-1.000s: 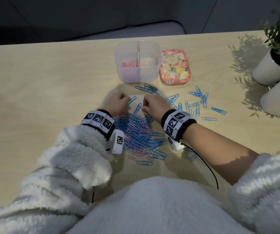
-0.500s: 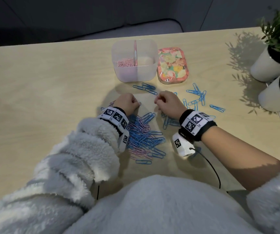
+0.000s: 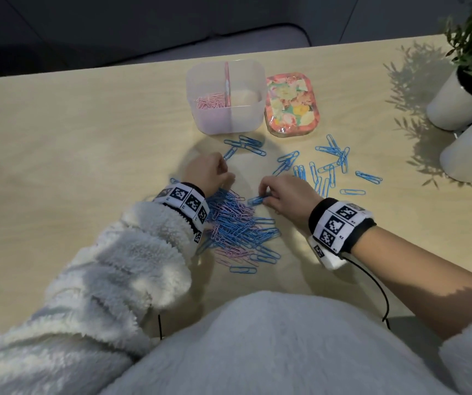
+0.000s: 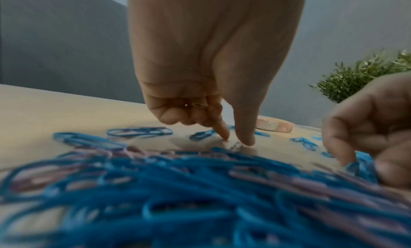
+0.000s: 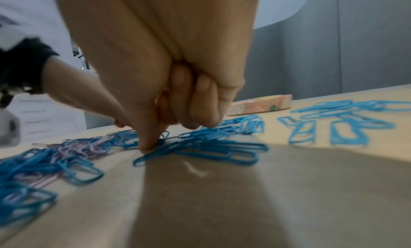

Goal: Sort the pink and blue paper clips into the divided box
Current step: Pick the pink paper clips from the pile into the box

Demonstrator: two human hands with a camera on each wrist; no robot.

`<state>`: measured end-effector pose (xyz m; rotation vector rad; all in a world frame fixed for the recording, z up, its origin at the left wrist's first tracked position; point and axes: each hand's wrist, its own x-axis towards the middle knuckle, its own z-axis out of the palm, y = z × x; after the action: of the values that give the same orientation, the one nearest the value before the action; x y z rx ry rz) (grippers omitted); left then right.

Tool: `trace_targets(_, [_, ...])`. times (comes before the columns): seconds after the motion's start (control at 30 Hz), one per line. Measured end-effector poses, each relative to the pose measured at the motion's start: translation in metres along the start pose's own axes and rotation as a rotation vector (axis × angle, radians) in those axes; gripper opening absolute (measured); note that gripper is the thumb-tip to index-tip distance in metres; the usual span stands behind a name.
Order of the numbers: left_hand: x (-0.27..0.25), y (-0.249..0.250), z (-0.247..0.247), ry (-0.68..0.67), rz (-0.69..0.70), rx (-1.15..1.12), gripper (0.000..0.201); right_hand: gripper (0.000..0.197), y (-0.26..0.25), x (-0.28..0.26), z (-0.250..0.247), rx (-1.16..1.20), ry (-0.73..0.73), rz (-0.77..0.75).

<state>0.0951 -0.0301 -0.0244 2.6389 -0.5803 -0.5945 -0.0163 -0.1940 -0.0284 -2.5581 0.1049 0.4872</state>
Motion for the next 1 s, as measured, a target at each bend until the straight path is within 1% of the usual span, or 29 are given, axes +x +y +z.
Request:
trace_targets(0.1, [-0.005, 0.001, 0.007, 0.002, 0.022, -0.009, 0.013, 0.012, 0.014, -0.003, -0.004, 0.016, -0.004, 0.075])
trace_targets(0.13, [-0.006, 0.002, 0.008, 0.010, 0.031, -0.007, 0.010, 0.012, 0.017, -0.003, -0.007, 0.039, 0.025, 0.111])
trace_targets(0.2, [-0.007, 0.004, 0.009, 0.001, 0.058, 0.048, 0.010, 0.016, 0.019, -0.003, -0.013, 0.052, 0.123, 0.180])
trace_targets(0.27, [-0.008, 0.002, 0.009, -0.028, 0.087, 0.089, 0.011, 0.024, 0.010, -0.001, -0.018, 0.039, 0.215, 0.193])
trace_targets(0.3, [-0.009, -0.001, 0.010, -0.034, 0.090, 0.073, 0.009, 0.027, 0.001, 0.001, -0.018, 0.031, 0.225, 0.166])
trace_targets(0.37, [-0.012, -0.006, 0.008, -0.026, 0.087, -0.040, 0.007, 0.027, -0.017, 0.008, -0.014, 0.029, 0.179, 0.084])
trace_targets(0.43, [-0.018, -0.010, 0.003, -0.010, 0.060, -0.154, 0.007, 0.021, -0.033, 0.017, -0.007, 0.040, 0.110, 0.024])
trace_targets(0.5, [-0.025, -0.012, 0.000, -0.002, 0.021, -0.246, 0.005, 0.010, -0.042, 0.025, -0.001, -0.005, 0.051, -0.036])
trace_targets(0.53, [-0.027, -0.014, -0.001, -0.004, -0.005, -0.297, 0.008, 0.007, -0.045, 0.027, 0.001, -0.042, 0.031, -0.069])
trace_targets(0.63, [-0.029, -0.019, 0.003, -0.058, -0.066, -0.397, 0.022, 0.010, -0.048, 0.028, 0.004, -0.135, 0.003, -0.127])
trace_targets(0.7, [-0.032, -0.019, 0.006, -0.094, -0.046, -0.338, 0.020, 0.014, -0.047, 0.026, 0.005, -0.173, 0.010, -0.139])
trace_targets(0.77, [-0.034, -0.017, 0.008, -0.095, 0.021, -0.186, 0.018, 0.018, -0.045, 0.023, 0.006, -0.201, 0.028, -0.140])
trace_targets(0.87, [-0.038, -0.020, 0.007, -0.057, 0.087, -0.033, 0.017, 0.021, -0.036, 0.017, 0.004, -0.231, 0.046, -0.105])
trace_targets(1.0, [-0.039, -0.032, -0.002, 0.009, 0.081, 0.046, 0.012, 0.019, -0.021, 0.010, 0.003, -0.208, 0.045, -0.045])
